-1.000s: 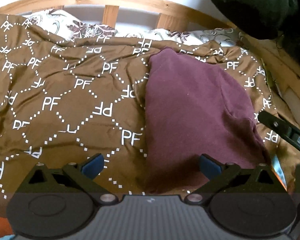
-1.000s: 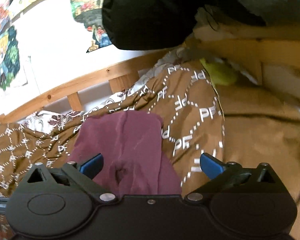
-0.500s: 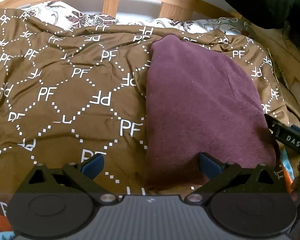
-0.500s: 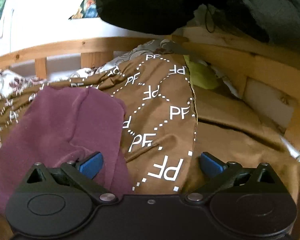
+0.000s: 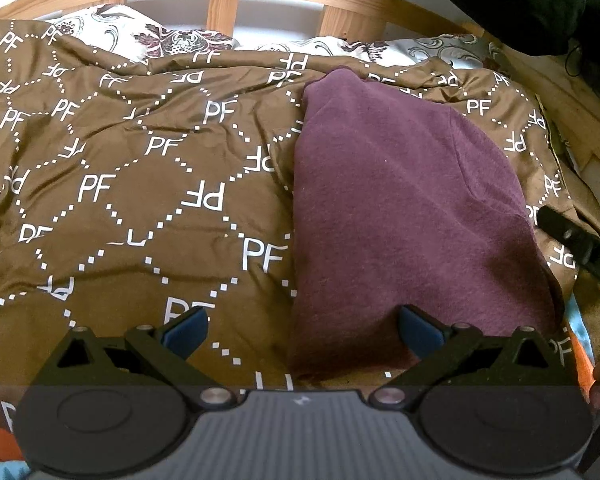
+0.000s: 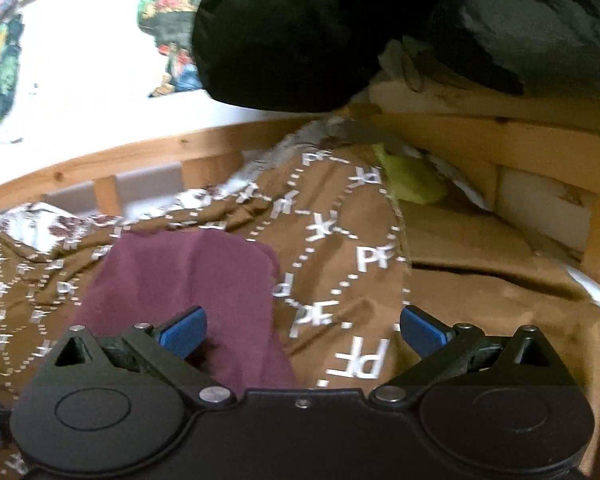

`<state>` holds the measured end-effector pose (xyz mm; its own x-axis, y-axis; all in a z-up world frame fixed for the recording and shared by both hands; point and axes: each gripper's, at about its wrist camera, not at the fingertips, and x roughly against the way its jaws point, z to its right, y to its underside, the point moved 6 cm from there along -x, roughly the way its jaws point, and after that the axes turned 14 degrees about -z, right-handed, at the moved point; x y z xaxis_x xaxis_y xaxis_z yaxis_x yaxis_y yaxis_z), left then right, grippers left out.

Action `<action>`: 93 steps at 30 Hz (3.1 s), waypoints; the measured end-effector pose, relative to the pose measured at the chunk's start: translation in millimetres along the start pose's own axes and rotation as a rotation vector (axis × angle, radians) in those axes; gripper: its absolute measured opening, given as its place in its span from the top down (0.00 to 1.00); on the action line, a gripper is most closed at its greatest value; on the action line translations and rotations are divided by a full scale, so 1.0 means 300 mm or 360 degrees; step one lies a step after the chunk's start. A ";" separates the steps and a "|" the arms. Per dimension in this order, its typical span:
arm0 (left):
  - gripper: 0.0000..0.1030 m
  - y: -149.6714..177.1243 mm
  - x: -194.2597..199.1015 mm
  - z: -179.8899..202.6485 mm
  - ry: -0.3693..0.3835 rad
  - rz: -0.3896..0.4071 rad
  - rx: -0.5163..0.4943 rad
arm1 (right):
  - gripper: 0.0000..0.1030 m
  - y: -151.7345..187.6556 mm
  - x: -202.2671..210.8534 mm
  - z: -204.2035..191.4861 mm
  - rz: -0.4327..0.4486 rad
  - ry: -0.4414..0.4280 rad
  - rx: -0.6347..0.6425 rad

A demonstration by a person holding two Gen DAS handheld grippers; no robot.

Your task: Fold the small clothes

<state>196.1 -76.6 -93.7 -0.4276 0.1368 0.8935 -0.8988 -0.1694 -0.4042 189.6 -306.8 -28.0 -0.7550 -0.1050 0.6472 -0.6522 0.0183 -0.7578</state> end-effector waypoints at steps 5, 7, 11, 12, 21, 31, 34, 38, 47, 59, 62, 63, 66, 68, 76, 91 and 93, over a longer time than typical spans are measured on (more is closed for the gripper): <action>0.00 0.001 -0.002 0.002 -0.0008 0.0005 -0.0004 | 0.01 0.023 -0.039 -0.056 -0.0112 0.0001 0.0128; 0.00 0.001 -0.003 0.003 -0.0008 0.0005 -0.0004 | 0.01 0.035 -0.062 -0.065 -0.0169 0.0053 0.0180; 0.00 0.002 -0.004 0.007 -0.0009 0.0008 -0.0005 | 0.01 0.039 -0.075 -0.047 -0.0183 0.0216 0.0232; 0.00 0.003 -0.004 0.009 -0.0011 0.0008 -0.0005 | 0.01 0.038 -0.075 -0.038 -0.0177 0.0254 0.0237; 0.00 0.007 -0.009 0.010 -0.0028 0.0012 -0.0009 | 0.01 -0.009 -0.014 0.004 0.0004 0.0073 0.0084; 0.00 0.013 -0.015 0.014 -0.0033 0.0027 -0.0031 | 0.31 -0.150 -0.166 0.011 -0.0032 -0.0294 -0.0059; 0.00 0.015 -0.014 0.020 -0.0039 0.0036 -0.0061 | 0.71 -0.165 -0.262 0.021 -0.0182 -0.0332 -0.0124; 0.00 0.015 -0.014 0.022 -0.0050 0.0049 -0.0086 | 0.91 -0.162 -0.275 -0.019 -0.0158 -0.0352 -0.0043; 0.00 0.016 -0.027 0.029 -0.0072 0.0048 -0.0078 | 0.93 -0.103 -0.149 -0.266 0.0070 -0.0365 0.0593; 0.00 0.017 -0.025 0.032 -0.0073 0.0064 -0.0118 | 0.94 -0.194 -0.306 -0.083 0.0029 -0.0171 0.0413; 0.00 0.018 -0.027 0.031 -0.0069 0.0065 -0.0118 | 0.94 -0.189 -0.333 -0.074 0.0005 -0.0193 0.0395; 0.00 0.018 -0.027 0.030 -0.0067 0.0064 -0.0118 | 0.94 -0.188 -0.337 -0.070 0.0001 -0.0204 0.0381; 0.00 0.017 -0.026 0.027 -0.0052 0.0056 -0.0108 | 0.83 -0.194 -0.344 -0.043 -0.0054 -0.0324 0.0232; 0.01 0.013 -0.020 0.022 -0.0026 0.0046 -0.0094 | 0.68 -0.199 -0.346 -0.018 -0.0085 -0.0427 0.0118; 0.01 -0.023 0.023 0.027 0.0126 0.0119 -0.0089 | 0.44 -0.197 -0.409 0.021 -0.0202 -0.0663 -0.0102; 0.01 -0.094 -0.077 0.004 0.0347 -0.0053 0.0060 | 0.39 -0.197 -0.456 0.007 -0.0170 -0.0754 -0.0124; 0.00 -0.088 -0.090 -0.004 0.0370 -0.0081 0.0102 | 0.39 -0.195 -0.457 0.006 -0.0166 -0.0750 -0.0116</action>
<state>231.4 -74.5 -107.5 -0.3989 0.3666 0.8405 -0.9152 -0.2169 -0.3398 331.5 -295.1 -72.4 -0.5836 -0.5486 0.5987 -0.7384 0.0519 -0.6723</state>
